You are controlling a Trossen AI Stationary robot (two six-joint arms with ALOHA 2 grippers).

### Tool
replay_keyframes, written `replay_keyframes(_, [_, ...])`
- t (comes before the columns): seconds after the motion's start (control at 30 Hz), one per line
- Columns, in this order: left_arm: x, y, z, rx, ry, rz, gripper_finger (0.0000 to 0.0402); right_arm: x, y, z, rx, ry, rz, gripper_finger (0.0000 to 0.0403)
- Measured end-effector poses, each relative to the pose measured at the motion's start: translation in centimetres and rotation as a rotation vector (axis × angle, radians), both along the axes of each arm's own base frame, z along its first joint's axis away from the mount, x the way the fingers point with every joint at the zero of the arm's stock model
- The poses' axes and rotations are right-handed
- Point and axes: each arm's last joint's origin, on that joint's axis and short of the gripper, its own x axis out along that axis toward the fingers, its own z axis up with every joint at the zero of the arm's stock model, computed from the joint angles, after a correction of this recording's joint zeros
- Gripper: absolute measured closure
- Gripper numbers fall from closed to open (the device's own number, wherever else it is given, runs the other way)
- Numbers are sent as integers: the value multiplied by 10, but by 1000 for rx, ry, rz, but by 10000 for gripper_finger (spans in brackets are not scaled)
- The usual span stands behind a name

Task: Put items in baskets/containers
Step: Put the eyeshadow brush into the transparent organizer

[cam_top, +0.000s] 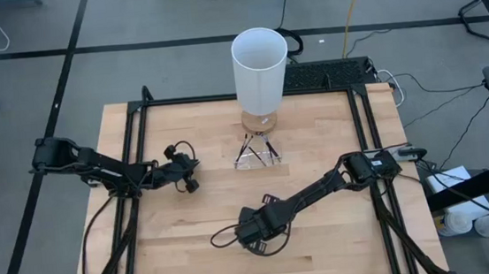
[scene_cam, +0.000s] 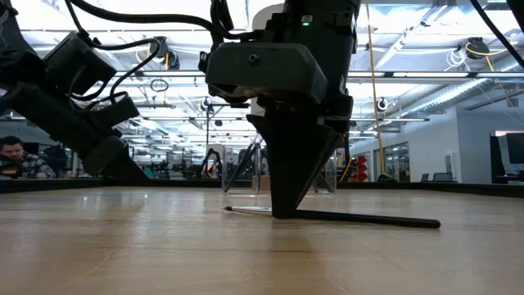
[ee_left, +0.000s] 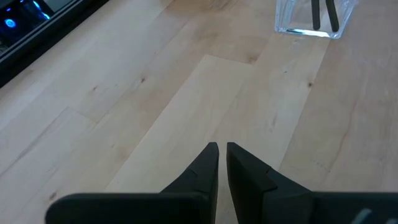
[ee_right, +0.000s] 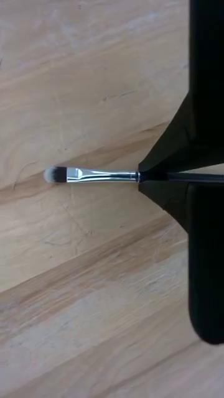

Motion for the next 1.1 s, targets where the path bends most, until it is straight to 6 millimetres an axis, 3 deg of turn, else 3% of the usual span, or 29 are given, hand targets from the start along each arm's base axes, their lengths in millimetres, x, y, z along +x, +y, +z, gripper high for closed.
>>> replay_keyframes(0.3, [0,0,0,0,2,0,360,8,2,10,-18,-117,73,401])
replay_keyframes(0.5, [0,0,0,-1,1,-1,360,20,3,49,-56,-357,173,402])
replay_keyframes(0.63, [0,0,0,-1,2,0,360,20,-2,95,-111,-528,191,402])
replay_keyframes(0.8, [-1,0,-1,-1,8,-1,360,17,-3,125,-199,-641,250,403])
replay_keyframes(0.97, [-1,0,-1,-1,9,0,360,18,-14,176,-271,-847,301,403])
replay_keyframes(1.1, [-1,0,-1,-2,9,0,360,24,-25,194,-349,-932,384,403])
